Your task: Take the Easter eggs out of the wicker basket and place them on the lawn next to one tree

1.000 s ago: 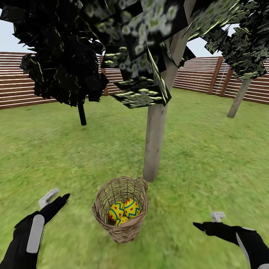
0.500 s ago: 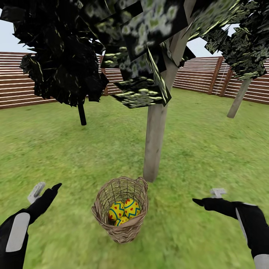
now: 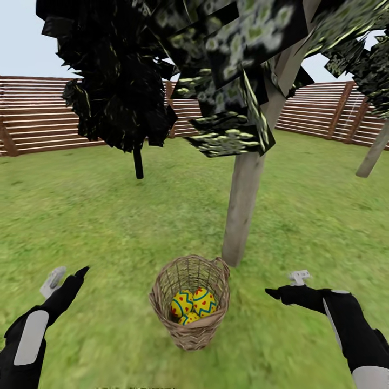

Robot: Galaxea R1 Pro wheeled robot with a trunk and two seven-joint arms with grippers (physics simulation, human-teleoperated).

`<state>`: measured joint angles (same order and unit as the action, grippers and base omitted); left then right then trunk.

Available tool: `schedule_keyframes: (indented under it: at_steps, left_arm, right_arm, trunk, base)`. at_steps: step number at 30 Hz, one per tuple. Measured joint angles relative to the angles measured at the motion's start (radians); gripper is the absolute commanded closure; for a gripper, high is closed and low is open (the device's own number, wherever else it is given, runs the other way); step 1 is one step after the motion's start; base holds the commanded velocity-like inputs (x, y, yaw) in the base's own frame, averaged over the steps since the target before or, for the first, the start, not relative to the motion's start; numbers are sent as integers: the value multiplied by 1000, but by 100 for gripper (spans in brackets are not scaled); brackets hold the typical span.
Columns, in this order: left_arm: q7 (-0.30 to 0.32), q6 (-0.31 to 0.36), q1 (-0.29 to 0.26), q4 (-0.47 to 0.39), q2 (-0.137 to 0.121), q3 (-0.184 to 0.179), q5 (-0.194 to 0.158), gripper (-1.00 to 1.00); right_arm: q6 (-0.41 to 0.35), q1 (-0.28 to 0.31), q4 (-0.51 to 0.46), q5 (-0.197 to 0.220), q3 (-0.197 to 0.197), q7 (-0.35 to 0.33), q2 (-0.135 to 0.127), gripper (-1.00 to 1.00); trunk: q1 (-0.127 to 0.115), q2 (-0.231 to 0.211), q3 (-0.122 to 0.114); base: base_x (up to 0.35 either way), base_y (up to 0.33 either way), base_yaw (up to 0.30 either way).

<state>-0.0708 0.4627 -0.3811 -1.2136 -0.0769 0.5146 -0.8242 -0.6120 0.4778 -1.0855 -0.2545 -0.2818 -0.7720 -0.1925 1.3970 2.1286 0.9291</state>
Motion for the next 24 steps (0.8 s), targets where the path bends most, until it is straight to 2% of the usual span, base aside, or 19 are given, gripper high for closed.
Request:
schedule_keyframes:
  at_steps: [5,12,18,24]
  left_arm:
    - [1,-2,0,3,3,-2,0,-100]
    - [1,-4,0,6,6,-3,1,-100]
    - [1,-5,0,5,6,-2,2,-100]
    - [1,-5,0,5,8,-2,2,-100]
  right_arm:
    - [-1,0,-6,5,-1,1,0,-100]
    - [-2,0,-48,6,-7,1,1,-100]
    - [-1,0,-62,7,-9,1,0,-100]
    - [0,-1,-68,4,-6,-2,1,-100]
  trunk:
    - [0,0,0]
    - [0,0,0]
    - [0,0,0]
    - [0,0,0]
  base:
    - [8,-7,289]
    - [172,-156,289]
    - [41,-37,289]
    - [3,-3,101]
